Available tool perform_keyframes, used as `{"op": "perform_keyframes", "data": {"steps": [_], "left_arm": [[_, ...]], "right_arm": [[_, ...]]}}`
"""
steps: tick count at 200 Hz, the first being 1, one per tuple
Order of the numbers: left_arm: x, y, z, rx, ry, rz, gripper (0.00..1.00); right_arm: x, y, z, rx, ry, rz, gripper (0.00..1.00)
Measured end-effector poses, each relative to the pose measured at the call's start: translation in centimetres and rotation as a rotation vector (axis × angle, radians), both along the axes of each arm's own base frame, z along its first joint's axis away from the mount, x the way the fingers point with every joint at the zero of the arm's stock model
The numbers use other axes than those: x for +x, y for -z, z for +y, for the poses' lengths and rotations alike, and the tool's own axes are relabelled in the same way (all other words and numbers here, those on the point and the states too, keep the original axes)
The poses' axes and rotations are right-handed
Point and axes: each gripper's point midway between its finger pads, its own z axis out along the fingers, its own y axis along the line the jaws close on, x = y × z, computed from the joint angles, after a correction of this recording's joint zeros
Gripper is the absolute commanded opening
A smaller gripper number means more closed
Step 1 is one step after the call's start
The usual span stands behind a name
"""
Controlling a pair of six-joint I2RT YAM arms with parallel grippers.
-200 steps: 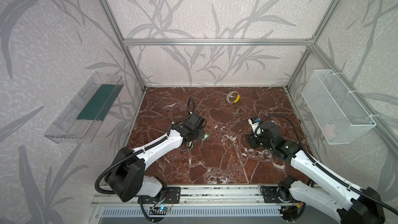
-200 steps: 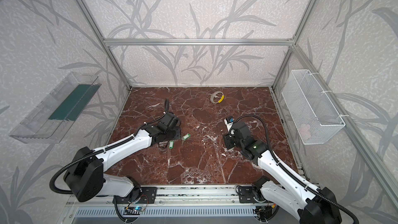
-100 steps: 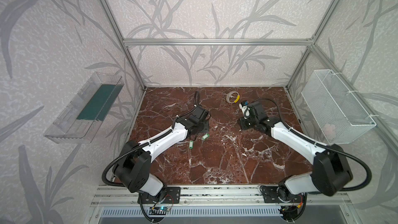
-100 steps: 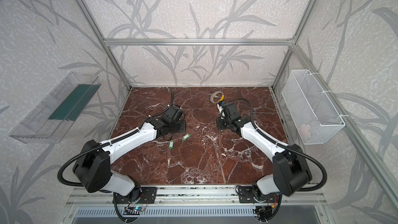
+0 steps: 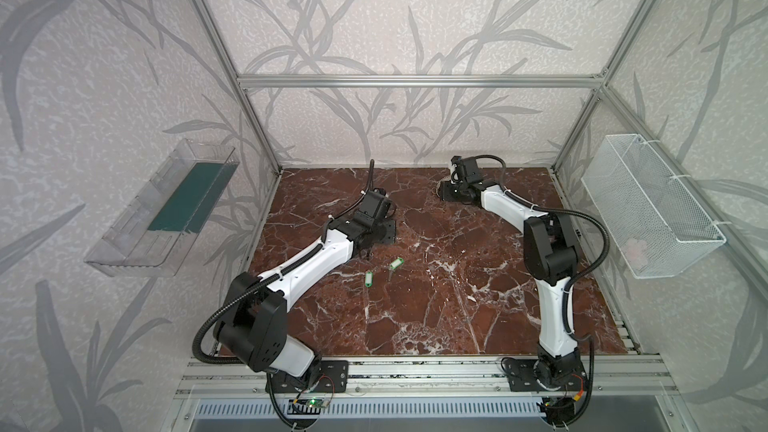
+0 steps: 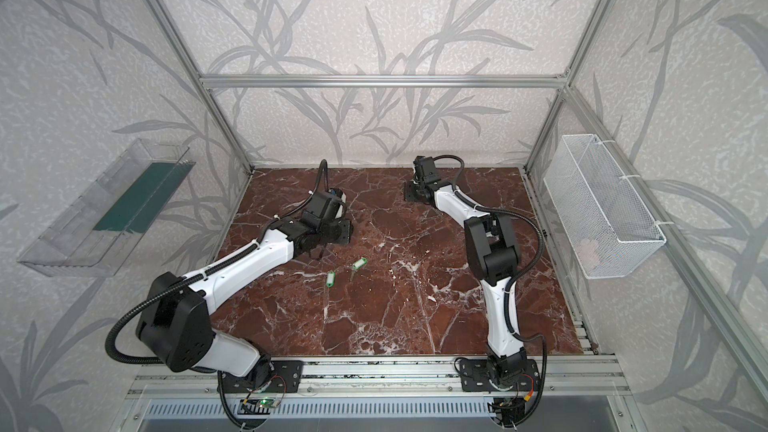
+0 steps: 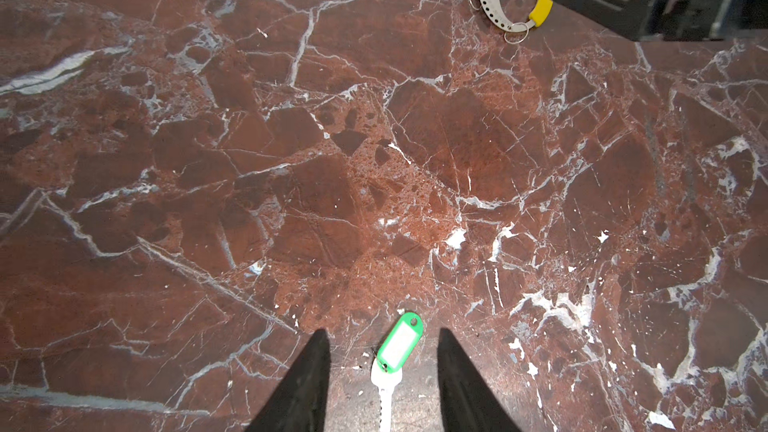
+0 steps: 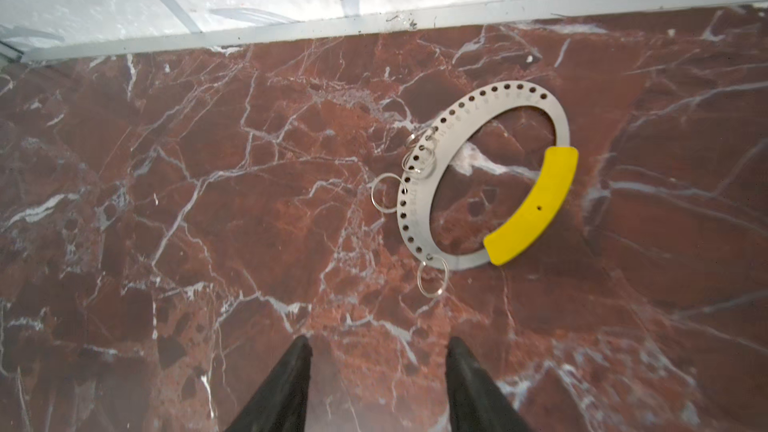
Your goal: Put the keys on the keyring
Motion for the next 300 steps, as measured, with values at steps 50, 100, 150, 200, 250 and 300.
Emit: {"op": "perform_keyframes", "data": {"steps": [50,100,150,200,250,300], "left_arm": [[0.2,-0.2,0.6,-0.002,0.014,-0.010,0.50],[0.2,-0.1,0.8,0.001,0.024,-0.007,0.52],[-0.5,0.2,1.2,0.007,0.028,-0.005,0.53],[-0.9,0.4,1.4,0.007,0.027,-0.004,0.54],[-1.0,0.3,1.2,-0.004,0.037,-0.002,0.54],[-1.3,0.6,0.9,-0.020,0.051,0.012,0.54]], "right_arm": [[2.9,1.0,1.3,0.019,0.031,0.032,0.54],[3.1,2.7,1.2,-0.012,0.045,0.107,0.56],[3.2,5.6,0.5,-0.066,0.048,0.179,0.57],[2.3,7.0,-0.3,-0.103,0.027,0.233,0.57],[0.4,7.5,-0.2,-0.124,-0.024,0.284,0.52],[-3.1,7.2,-1.0,-0.171,-0.062,0.327,0.50]]}}
